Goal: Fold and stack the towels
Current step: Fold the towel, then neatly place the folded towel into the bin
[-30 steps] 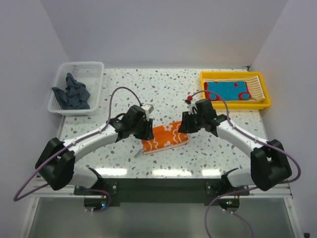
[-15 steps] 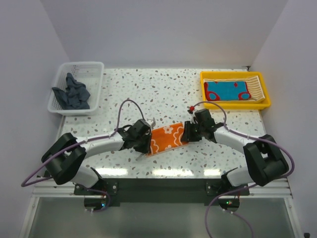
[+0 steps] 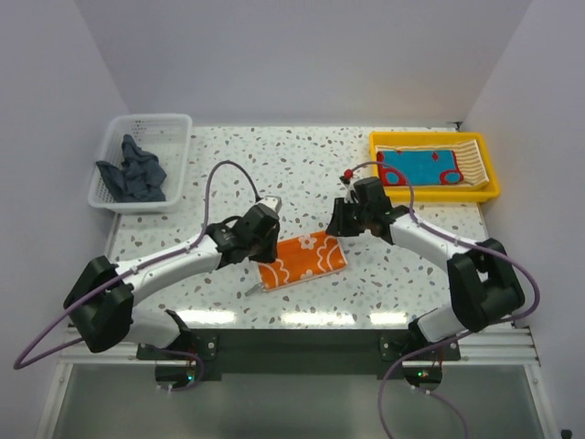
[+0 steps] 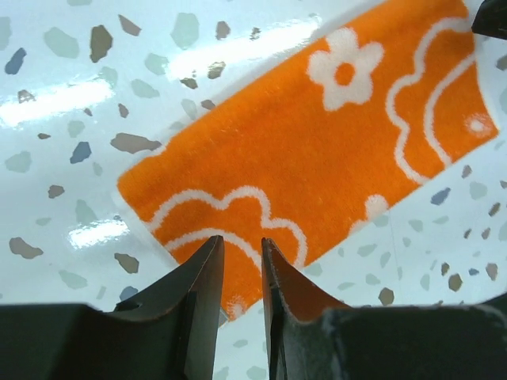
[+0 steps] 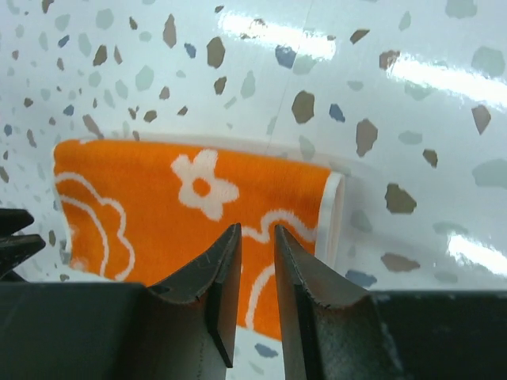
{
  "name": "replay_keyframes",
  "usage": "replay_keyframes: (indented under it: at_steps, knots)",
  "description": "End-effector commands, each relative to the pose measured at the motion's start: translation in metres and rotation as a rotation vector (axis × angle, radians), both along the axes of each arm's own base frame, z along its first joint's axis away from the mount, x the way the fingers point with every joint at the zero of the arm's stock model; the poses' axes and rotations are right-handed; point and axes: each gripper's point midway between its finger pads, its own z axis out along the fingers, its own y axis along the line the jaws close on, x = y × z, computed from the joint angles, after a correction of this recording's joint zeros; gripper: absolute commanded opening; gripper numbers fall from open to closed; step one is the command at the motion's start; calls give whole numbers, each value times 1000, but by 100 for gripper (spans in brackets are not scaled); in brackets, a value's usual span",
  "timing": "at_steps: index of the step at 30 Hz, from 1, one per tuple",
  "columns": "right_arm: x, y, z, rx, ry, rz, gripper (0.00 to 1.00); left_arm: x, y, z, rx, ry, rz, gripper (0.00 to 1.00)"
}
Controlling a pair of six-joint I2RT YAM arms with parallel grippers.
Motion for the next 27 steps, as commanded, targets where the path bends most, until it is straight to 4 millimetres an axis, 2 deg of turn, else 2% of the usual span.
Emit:
replay_keyframes:
  at_steps: [1, 4, 6, 7, 8, 11, 15, 16, 19, 21, 23, 24, 27]
  knots:
    - [27, 9, -9, -14, -26, -11, 26, 18, 16, -15, 58, -24, 110, 30]
    - [32, 5, -30, -43, -2, -37, 24, 19, 29, -44, 102, -1, 183, 28]
    - [32, 4, -38, -53, 15, -40, 24, 20, 34, -58, 104, 11, 211, 28]
    - [29, 3, -45, -64, 30, -44, 24, 20, 42, -67, 112, 31, 231, 27]
    - [27, 1, -48, -68, 43, -50, 24, 20, 47, -76, 130, 51, 239, 27]
    - [20, -1, -48, -61, 55, -59, 25, 27, 62, -88, 157, 73, 266, 25]
    - [19, -3, -30, -60, 35, -57, 28, 43, 63, -77, 173, 47, 239, 27]
    - [22, -3, -23, -62, 21, -56, 29, 53, 57, -65, 167, 20, 218, 30]
    - [22, -7, 3, -68, -29, -49, 30, 60, 49, -40, 152, -21, 184, 36]
    - [14, -6, 15, -51, -29, -27, 30, 60, 46, -23, 128, -47, 177, 42]
    - [2, -6, 16, -46, -5, -1, 29, 58, 44, -11, 97, -65, 178, 45]
    - [-4, -3, 20, -29, -4, 19, 29, 55, 44, -10, 87, -58, 176, 45]
    - [-28, 1, 11, -21, 47, 62, 27, 44, 40, -12, 53, -39, 158, 45]
